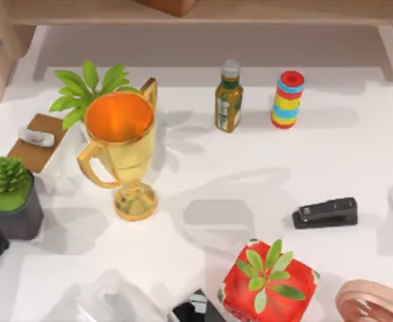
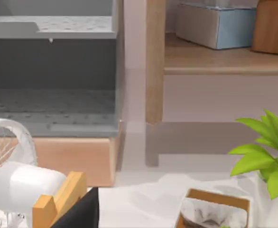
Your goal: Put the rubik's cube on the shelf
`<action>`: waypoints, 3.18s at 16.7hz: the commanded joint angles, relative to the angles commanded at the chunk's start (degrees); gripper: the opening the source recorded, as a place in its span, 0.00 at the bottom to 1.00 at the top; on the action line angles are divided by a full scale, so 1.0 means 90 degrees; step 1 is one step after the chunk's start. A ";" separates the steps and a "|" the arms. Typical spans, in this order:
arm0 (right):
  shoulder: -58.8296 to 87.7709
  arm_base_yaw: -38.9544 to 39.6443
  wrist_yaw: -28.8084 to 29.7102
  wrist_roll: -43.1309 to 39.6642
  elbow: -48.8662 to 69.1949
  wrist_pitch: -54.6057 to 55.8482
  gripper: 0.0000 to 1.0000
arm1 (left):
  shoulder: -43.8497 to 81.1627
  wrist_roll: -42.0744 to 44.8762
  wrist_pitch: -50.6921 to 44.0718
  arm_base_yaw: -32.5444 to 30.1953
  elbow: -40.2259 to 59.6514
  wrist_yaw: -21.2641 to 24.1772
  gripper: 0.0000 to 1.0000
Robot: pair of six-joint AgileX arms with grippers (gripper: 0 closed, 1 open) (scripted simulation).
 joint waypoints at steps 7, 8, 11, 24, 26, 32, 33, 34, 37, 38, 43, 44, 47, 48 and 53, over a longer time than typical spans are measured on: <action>0.0984 -0.0163 -0.0286 -0.0821 0.0620 0.0676 1.00 | 0.0000 0.0000 0.0000 0.0000 0.0000 0.0000 1.00; 0.1380 -0.0238 -0.0380 -0.1126 0.0841 0.0917 1.00 | 0.0000 0.0000 0.0000 0.0000 0.0000 0.0000 1.00; 0.2909 -0.0541 -0.0698 -0.2234 0.1625 0.1777 1.00 | 0.0000 0.0000 0.0000 0.0000 0.0000 0.0000 1.00; 1.1742 -0.2363 -0.2172 -0.7998 0.5617 0.6174 1.00 | 0.0000 0.0000 0.0000 0.0000 0.0000 0.0000 1.00; 1.2819 -0.2572 -0.2353 -0.8684 0.6105 0.6709 1.00 | 0.0000 0.0000 0.0000 0.0000 0.0000 0.0000 1.00; 1.4590 -0.2913 -0.2679 -0.9873 0.6967 0.7653 1.00 | 0.0000 0.0000 0.0000 0.0000 0.0000 0.0000 1.00; 1.4651 -0.2924 -0.2692 -0.9916 0.6999 0.7688 1.00 | 0.0000 0.0000 0.0000 0.0000 0.0000 0.0000 1.00; 1.4651 -0.2924 -0.2692 -0.9916 0.6999 0.7688 1.00 | 0.0000 0.0000 0.0000 0.0000 0.0000 0.0000 1.00; 1.4651 -0.2924 -0.2692 -0.9916 0.6999 0.7688 1.00 | 0.0000 0.0000 0.0000 0.0000 0.0000 0.0000 1.00; 1.4639 -0.2891 -0.2682 -0.9907 0.6971 0.7671 1.00 | 0.0000 0.0000 0.0000 0.0000 0.0000 0.0000 1.00; 1.4851 -0.2824 -0.2588 -0.9919 0.7447 0.7438 1.00 | 0.0000 0.0000 0.0000 0.0000 0.0000 0.0000 1.00; 1.4911 -0.2801 -0.2565 -0.9920 0.7574 0.7370 1.00 | 0.0000 0.0000 0.0000 0.0000 0.0000 0.0000 1.00; 1.4983 -0.2773 -0.2537 -0.9921 0.7730 0.7285 1.00 | 0.0000 0.0000 0.0000 0.0000 0.0000 0.0000 1.00; 1.4983 -0.2773 -0.2537 -0.9921 0.7730 0.7285 1.00 | 0.0000 0.0000 0.0000 0.0000 0.0000 0.0000 1.00; 1.4983 -0.2773 -0.2537 -0.9921 0.7730 0.7285 0.70 | 0.0000 0.0000 0.0000 0.0000 0.0000 0.0000 1.00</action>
